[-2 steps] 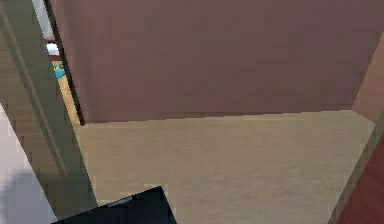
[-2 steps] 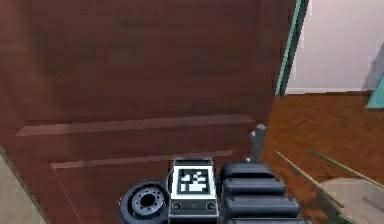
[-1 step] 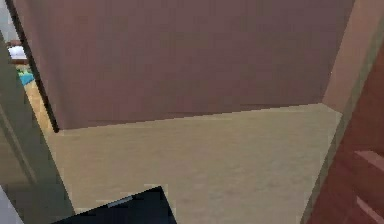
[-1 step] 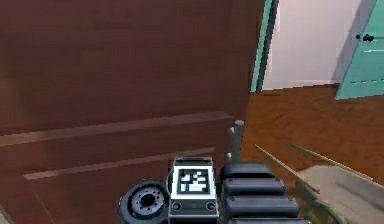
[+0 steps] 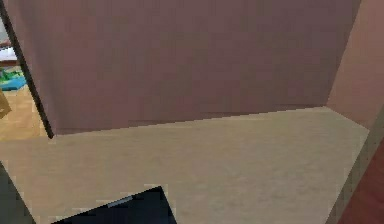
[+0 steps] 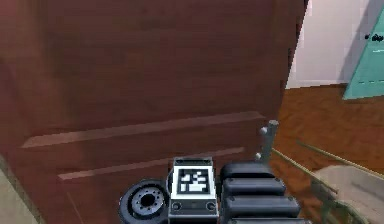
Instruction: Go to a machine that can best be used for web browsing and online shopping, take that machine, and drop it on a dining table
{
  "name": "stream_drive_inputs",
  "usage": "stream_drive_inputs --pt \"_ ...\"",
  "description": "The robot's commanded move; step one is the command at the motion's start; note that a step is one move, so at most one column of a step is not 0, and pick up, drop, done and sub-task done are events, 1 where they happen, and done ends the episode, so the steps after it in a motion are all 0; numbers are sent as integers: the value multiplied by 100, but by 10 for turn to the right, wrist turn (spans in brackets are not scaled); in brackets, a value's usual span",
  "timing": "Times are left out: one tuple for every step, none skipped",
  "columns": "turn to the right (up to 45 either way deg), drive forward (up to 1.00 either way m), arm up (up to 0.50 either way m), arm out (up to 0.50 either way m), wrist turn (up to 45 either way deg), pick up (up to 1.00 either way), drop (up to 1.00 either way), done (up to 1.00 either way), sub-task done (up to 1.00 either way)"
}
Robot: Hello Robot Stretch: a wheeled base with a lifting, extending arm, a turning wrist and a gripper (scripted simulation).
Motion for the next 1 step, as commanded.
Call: stream_drive_inputs --pt "30 0 0 0 0 0 0 0 0"
